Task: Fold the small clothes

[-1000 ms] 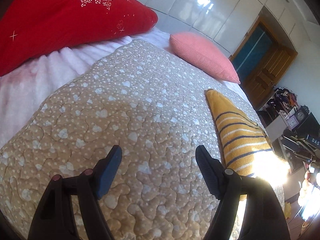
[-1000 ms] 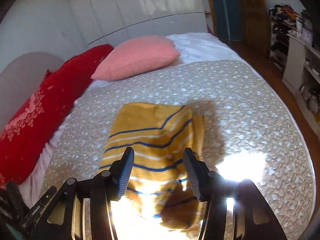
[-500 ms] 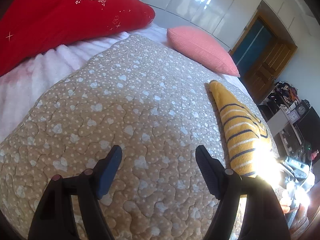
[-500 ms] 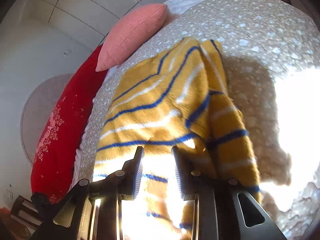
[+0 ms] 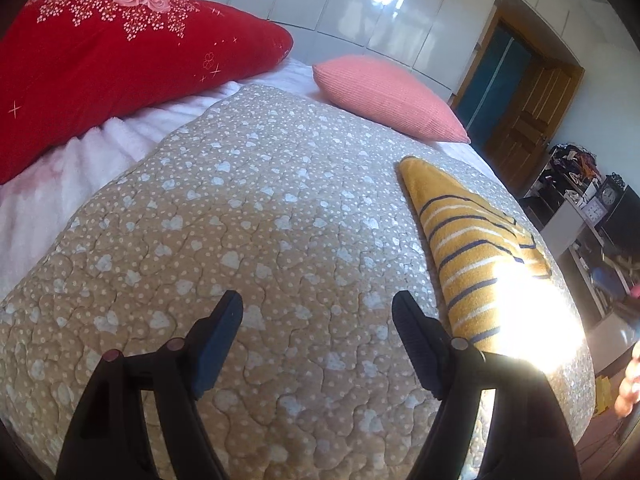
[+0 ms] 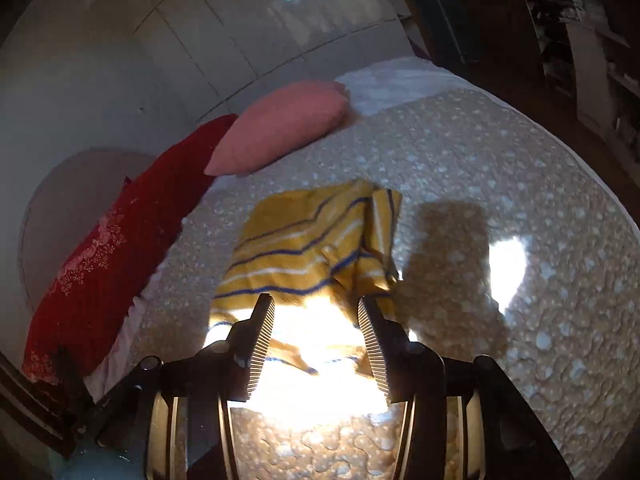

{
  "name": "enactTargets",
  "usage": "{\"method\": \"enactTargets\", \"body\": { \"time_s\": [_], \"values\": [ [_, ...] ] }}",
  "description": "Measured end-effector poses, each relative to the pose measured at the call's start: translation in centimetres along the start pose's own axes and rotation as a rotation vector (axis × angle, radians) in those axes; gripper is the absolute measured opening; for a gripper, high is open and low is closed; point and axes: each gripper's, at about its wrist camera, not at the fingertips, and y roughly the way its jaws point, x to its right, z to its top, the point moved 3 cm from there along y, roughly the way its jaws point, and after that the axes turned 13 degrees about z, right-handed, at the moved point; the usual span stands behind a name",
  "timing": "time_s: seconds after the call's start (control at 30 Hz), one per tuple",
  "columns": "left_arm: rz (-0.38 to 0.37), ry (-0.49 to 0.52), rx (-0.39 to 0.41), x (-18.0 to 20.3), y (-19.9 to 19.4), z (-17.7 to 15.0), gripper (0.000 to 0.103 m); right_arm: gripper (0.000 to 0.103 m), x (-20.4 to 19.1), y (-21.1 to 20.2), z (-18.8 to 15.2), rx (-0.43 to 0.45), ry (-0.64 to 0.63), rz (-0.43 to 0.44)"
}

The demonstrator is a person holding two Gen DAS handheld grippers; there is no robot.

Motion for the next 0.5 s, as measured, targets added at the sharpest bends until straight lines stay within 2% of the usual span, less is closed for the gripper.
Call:
{"method": "enactTargets", "body": {
  "time_s": [0.13,0.23,0.3,0.37,0.43,0.5],
  "values": [
    [-0.004,0.041,0.018,1.0,-0.3,-0.4,0.079,0.063,-3.9,6.3,3.0,-0.04,0.028,0.158],
    [-0.001,0.067,0.021,1.3,-0.2,-0.6,0.079,0.063,-4.7,12.5,3.6,-0.099,0.099,0.249],
    [0.002,0.068,0.019,1.2,-0.1,-0.6,0.079,0.063,-3.5,16.0,3.6,-0.144,0.196,0.297],
    [-0.002,0.061,0.014,0.9,0.0,-0.4,0.079,0.06,-1.1,18.1,3.3,-0.16,0.265,0.267],
    [-0.005,0.048,0.012,0.5,0.1,-0.2,0.079,0.044,2.0,17.6,3.0,-0.125,0.323,0.237],
    [-0.008,0.035,0.008,0.2,0.1,0.1,0.079,0.04,4.7,15.2,2.7,-0.081,0.388,0.269]
  ]
}}
